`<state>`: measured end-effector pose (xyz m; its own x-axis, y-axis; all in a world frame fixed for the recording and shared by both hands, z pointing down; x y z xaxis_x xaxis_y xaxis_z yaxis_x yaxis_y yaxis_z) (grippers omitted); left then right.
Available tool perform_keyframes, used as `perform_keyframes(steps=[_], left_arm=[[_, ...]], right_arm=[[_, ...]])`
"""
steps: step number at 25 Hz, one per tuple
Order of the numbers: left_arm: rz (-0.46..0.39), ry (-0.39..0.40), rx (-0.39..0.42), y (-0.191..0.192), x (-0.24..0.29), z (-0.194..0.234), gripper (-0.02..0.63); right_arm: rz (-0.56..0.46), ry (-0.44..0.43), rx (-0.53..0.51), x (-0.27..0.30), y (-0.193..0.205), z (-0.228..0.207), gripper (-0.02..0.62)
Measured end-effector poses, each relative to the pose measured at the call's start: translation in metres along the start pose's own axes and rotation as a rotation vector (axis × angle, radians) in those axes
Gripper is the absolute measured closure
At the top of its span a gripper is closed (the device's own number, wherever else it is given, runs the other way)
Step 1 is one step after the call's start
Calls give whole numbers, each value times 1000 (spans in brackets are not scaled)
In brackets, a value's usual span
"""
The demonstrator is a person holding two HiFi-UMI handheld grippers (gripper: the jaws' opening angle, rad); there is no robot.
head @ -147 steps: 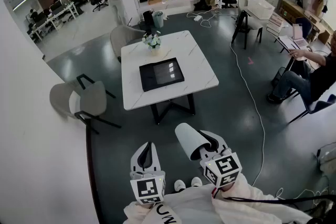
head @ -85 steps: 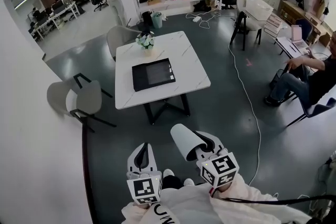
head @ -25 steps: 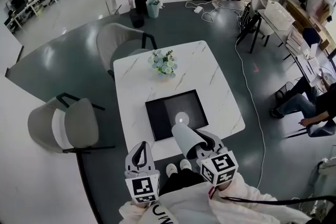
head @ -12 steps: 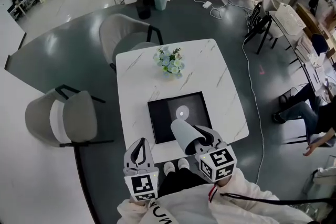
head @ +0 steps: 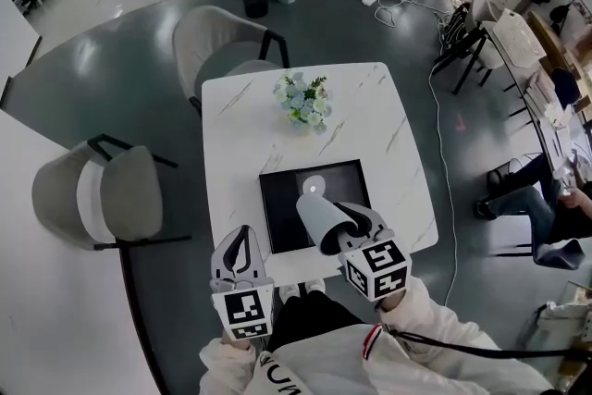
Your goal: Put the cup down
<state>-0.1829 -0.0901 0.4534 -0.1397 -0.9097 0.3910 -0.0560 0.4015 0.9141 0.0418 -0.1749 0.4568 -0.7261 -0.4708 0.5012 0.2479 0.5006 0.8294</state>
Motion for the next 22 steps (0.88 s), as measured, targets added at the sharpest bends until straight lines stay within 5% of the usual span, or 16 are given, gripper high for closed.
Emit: perform_keyframes(steps=[22], left_arm=[[98,-24,-50,28,56,8,597]], right_arm=[[373,-130,-96,113,0,-40,569]])
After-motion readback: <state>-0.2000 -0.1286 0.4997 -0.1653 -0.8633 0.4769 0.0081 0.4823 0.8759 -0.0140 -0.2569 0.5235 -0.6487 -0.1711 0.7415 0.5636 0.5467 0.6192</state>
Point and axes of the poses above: the fingertips, and each gripper's own axes: x forward along the fingers, z to its left, y out of its underside, the point moved 9 cm from there along -x, backward along the fingers, and after that the axes turned 12 degrees about -y, right-handed, at the moved point
